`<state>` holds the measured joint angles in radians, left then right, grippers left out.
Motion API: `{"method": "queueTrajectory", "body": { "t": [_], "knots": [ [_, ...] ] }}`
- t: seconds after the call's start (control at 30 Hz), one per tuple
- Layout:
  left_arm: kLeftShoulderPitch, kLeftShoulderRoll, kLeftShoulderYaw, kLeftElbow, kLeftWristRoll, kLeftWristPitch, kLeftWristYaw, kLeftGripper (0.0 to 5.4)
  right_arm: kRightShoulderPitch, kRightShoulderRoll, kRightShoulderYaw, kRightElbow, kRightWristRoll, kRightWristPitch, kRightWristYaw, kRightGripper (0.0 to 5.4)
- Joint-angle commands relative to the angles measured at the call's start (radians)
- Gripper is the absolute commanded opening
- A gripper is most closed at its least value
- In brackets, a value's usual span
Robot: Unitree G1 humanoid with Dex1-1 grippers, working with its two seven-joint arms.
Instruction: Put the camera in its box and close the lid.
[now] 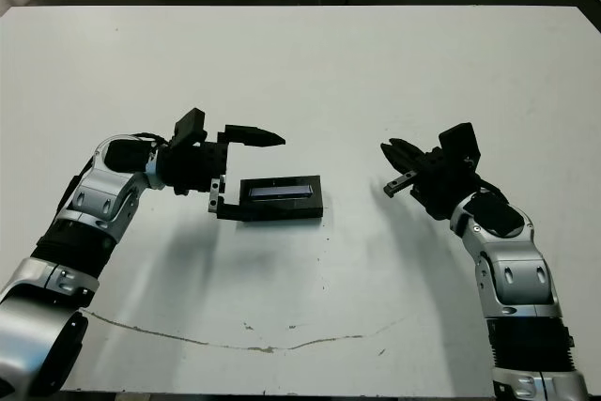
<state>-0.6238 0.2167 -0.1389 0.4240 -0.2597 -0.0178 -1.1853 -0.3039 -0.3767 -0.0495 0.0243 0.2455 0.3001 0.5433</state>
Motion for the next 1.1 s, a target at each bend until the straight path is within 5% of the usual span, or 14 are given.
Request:
{"method": "queueTrajectory", "body": {
  "t": [0.03, 0.33, 0.77, 1.1],
  "knots": [
    [0.114, -0.052, 0.032, -0.125, 0.020, 0.043, 0.218, 5.16, 0.022, 0.001, 0.002, 0.012, -0.006, -0.006, 0.000, 0.00],
    [0.239, -0.070, -0.092, -0.339, 0.284, -0.031, 0.554, 3.08, 0.021, 0.003, 0.005, -0.005, -0.008, 0.022, -0.016, 0.00],
    [0.245, -0.148, -0.210, -0.344, 0.382, 0.209, 0.720, 0.01, 0.024, -0.001, 0.008, -0.008, -0.015, 0.015, -0.017, 0.00],
    [0.211, -0.202, -0.200, -0.273, 0.371, 0.439, 0.794, 0.01, 0.020, -0.011, 0.004, -0.008, -0.006, 0.025, -0.005, 0.00]
  ]
}}
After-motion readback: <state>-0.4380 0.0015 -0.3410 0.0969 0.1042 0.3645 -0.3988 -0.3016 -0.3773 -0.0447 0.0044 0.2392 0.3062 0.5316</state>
